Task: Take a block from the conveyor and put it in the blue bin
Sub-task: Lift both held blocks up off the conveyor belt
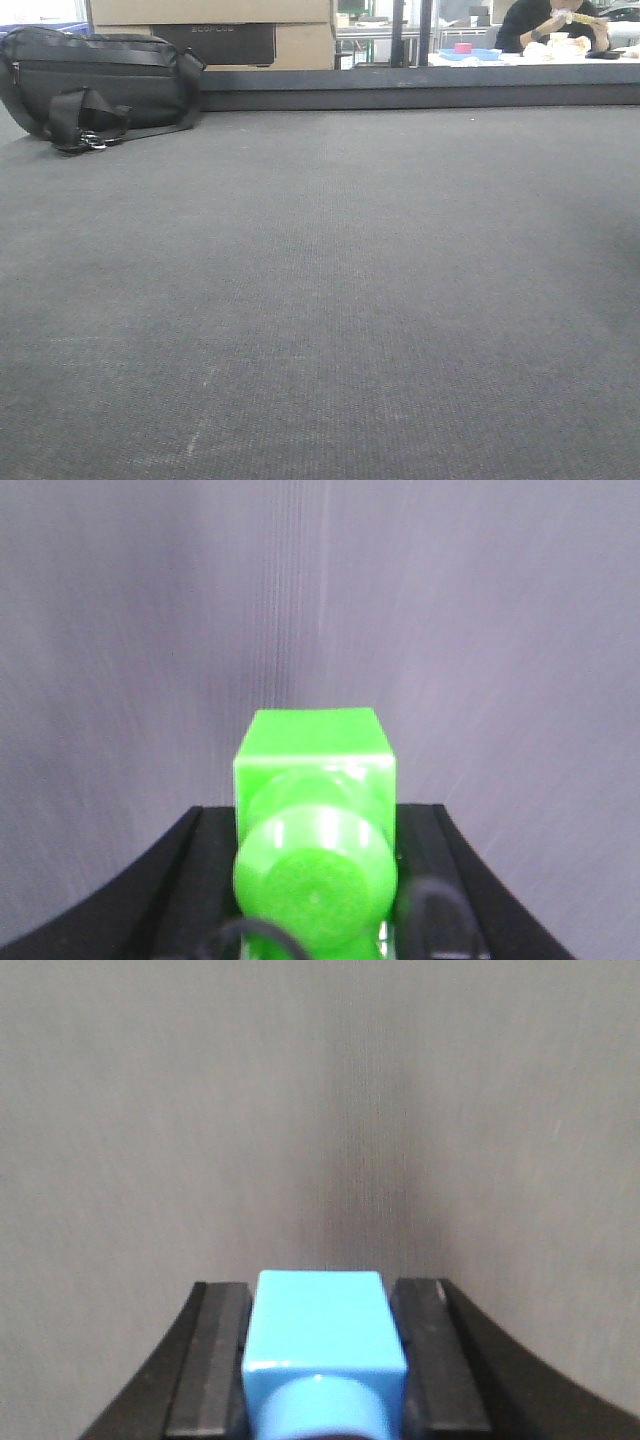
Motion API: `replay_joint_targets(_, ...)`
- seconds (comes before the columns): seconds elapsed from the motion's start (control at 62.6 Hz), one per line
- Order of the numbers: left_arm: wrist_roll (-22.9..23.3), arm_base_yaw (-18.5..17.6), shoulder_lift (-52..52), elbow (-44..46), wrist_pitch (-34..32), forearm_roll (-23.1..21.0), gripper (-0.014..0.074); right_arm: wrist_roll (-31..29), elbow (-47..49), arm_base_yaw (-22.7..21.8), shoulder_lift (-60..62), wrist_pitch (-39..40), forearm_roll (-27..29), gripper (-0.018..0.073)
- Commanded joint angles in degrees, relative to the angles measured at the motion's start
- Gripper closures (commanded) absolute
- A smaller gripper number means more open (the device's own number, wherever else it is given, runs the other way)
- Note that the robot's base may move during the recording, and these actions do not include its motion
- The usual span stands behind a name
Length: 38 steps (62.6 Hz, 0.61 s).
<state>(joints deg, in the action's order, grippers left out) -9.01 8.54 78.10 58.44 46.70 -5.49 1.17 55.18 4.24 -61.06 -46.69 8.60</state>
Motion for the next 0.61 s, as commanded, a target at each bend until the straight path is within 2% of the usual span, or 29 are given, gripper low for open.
replay_joint_targets(0.0, 0.43, -0.22, -6.80, -3.23, -6.78, -2.41, 0.0708, -0.40, -2.59, -0.06, 4.31, 5.49, -0.28, 0.0721)
replay_joint_targets(0.176, 0.43, -0.22, -20.35, -13.99, -22.52, -4.19, 0.0708, -2.15, -12.44, -0.06, 12.92, 16.56, -0.28, 0.0721)
replay_joint_targets(0.256, 0.43, -0.22, -25.99, -18.89, -26.36, -4.91, 0.0708, -2.15, -17.12, -0.06, 16.88, 20.26, -0.40, 0.0721)
replay_joint_targets(0.447, 0.43, -0.22, -38.57, -27.69, -28.97, -5.56, 0.0708, -2.15, -25.85, -0.06, 26.14, 24.31, -1.35, 0.0721)
replay_joint_targets(0.591, 0.43, -1.22, -46.14, -29.30, -28.11, -5.56, 0.0708, -2.15, -26.52, -0.06, 31.47, 25.57, -2.19, 0.0721)
